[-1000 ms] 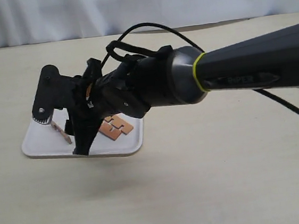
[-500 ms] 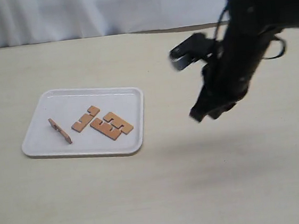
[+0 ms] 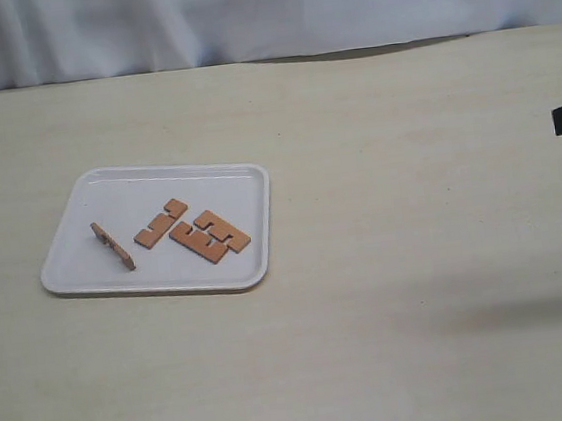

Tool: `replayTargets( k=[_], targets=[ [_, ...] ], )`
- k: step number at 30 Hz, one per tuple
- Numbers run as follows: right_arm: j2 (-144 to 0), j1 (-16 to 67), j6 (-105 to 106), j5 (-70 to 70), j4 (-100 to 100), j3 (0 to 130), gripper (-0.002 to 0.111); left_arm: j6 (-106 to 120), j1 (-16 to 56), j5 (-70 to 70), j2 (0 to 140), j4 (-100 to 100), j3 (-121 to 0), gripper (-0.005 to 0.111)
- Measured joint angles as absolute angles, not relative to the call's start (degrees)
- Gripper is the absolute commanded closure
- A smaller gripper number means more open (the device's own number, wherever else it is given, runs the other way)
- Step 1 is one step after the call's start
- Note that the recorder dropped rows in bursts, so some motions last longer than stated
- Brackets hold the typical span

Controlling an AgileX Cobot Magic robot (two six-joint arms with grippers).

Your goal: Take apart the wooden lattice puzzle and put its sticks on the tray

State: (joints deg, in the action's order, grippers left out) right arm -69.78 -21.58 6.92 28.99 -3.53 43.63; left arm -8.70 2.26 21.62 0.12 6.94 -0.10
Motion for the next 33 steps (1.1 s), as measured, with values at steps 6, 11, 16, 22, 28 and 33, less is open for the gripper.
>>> replayTargets(
  k=[6,11,16,22,28,33],
  targets=[
    [-63.42,-21.58,6.81,23.36,-4.55,40.09,0.104,-8.70,2.26,21.62,0.12,6.94,-0.10,0.107],
    [-57.04,-21.58,6.81,20.12,-7.62,36.63,0.104,-8.70,2.26,21.62,0.12,6.94,-0.10,0.107],
    [-47.84,-19.54,7.64,16.82,-11.00,34.09,0.104,-8.70,2.26,21.62,0.12,6.94,-0.10,0.107],
    [-37.25,-11.71,8.42,12.89,-11.28,30.76,0.104,-8.70,2.26,21.62,0.12,6.94,-0.10,0.107],
    [-28.43,-10.64,8.30,12.63,-11.28,29.71,0.104,-8.70,2.26,21.62,0.12,6.94,-0.10,0.107],
    [-19.00,-10.64,8.30,12.07,-11.28,29.28,0.104,-8.70,2.26,21.62,0.12,6.94,-0.10,0.107]
  ],
)
